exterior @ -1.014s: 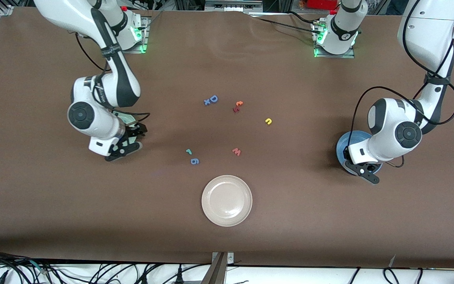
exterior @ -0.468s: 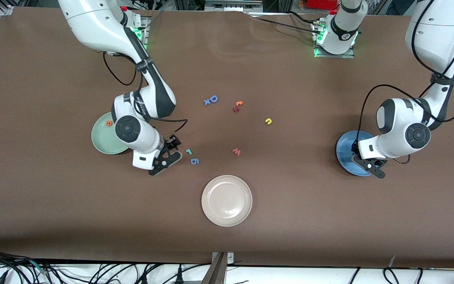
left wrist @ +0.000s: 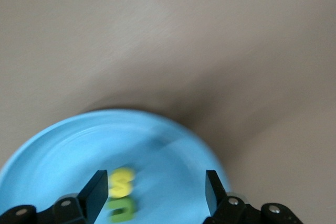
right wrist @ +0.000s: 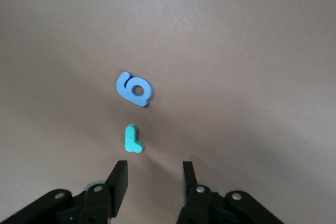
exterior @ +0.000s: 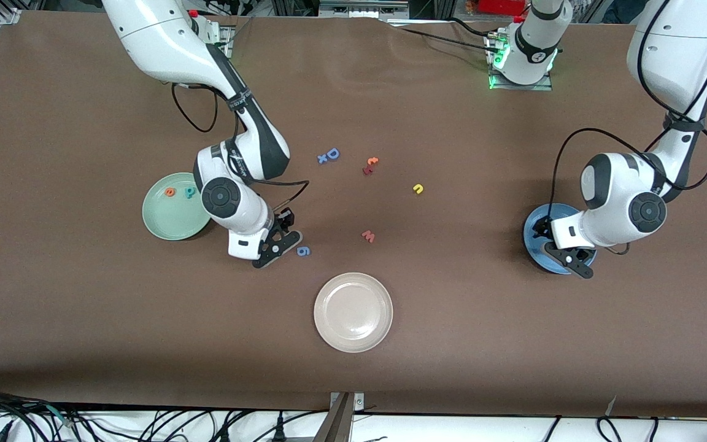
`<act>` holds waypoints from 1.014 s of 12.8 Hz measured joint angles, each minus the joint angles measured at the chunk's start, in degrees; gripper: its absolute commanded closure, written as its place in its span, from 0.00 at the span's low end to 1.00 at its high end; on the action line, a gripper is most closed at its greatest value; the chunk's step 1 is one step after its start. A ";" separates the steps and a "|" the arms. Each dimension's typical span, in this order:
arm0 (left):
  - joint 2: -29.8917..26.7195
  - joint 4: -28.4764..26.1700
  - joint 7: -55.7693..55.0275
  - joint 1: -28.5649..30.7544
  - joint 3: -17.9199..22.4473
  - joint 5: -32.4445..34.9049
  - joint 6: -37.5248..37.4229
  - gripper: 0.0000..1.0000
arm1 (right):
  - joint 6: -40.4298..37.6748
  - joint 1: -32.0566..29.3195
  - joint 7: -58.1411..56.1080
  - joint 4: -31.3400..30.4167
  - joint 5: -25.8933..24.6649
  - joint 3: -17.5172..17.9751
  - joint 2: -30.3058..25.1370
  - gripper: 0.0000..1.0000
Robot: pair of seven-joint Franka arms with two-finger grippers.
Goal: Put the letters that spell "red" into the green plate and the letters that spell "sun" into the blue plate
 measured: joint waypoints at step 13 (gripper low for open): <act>-4.90 0.28 -45.19 -19.55 -0.66 -0.24 -7.28 0.16 | 5.63 2.75 3.41 -0.36 0.00 -0.12 3.53 0.84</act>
